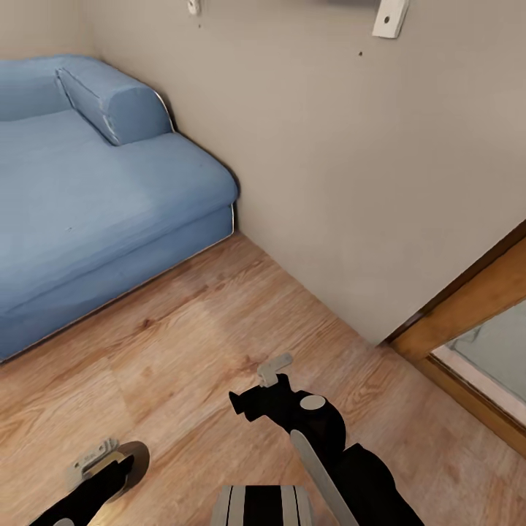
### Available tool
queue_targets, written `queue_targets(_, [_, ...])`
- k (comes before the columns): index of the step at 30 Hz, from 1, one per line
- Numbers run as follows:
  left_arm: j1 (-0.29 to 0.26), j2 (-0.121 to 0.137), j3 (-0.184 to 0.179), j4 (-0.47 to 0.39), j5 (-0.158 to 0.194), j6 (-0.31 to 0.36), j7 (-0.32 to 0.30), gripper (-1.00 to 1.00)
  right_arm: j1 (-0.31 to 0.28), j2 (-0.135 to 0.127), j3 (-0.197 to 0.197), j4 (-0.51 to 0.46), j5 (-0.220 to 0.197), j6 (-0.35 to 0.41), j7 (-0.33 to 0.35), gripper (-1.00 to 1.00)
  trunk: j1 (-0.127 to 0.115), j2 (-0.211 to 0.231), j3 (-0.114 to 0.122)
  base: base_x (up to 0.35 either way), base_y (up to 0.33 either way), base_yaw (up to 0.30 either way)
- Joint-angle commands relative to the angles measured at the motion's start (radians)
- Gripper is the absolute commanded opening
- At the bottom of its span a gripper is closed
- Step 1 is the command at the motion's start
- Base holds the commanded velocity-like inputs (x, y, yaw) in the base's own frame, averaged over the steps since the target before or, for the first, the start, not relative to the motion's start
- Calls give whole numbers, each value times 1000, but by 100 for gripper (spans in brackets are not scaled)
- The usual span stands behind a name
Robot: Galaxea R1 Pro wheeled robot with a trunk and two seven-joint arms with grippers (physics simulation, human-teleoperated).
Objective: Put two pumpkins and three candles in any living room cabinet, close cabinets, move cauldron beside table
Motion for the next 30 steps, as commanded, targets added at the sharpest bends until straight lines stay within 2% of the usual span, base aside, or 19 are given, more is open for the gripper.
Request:
queue_targets(1, [2,-12,2,1,7,-2,12,-100,1,1,1,-1,-11,5,-10,100,-1,0,3,0,0,283])
queue_targets(3, [3,-19,4,3,4,-6,21,-100,1,0,1,-1,-11,6,-10,100,-1,0,11,0,0,285])
queue_targets(20, [4,-21,4,8,-3,-7,38,-100,1,-4,4,-1,-11,6,-9,100,-9,4,77,0,0,286])
queue_targets(22, [4,-21,3,8,-4,-7,51,-100,1,-3,4,-1,-11,6,-8,100,-10,5,85,0,0,286])
queue_targets(24, [5,-21,1,9,-3,-7,105,-100,2,0,3,-1,-11,6,-8,100,-11,5,92,0,0,287])
queue_targets(28, [5,-20,-5,9,-2,-6,121,-100,4,1,4,-1,-11,5,-7,100,-13,6,108,0,0,287])
queue_targets(30, [5,-19,-23,9,-2,-6,123,-100,5,2,4,-1,-11,5,-7,100,-14,7,116,0,0,287])
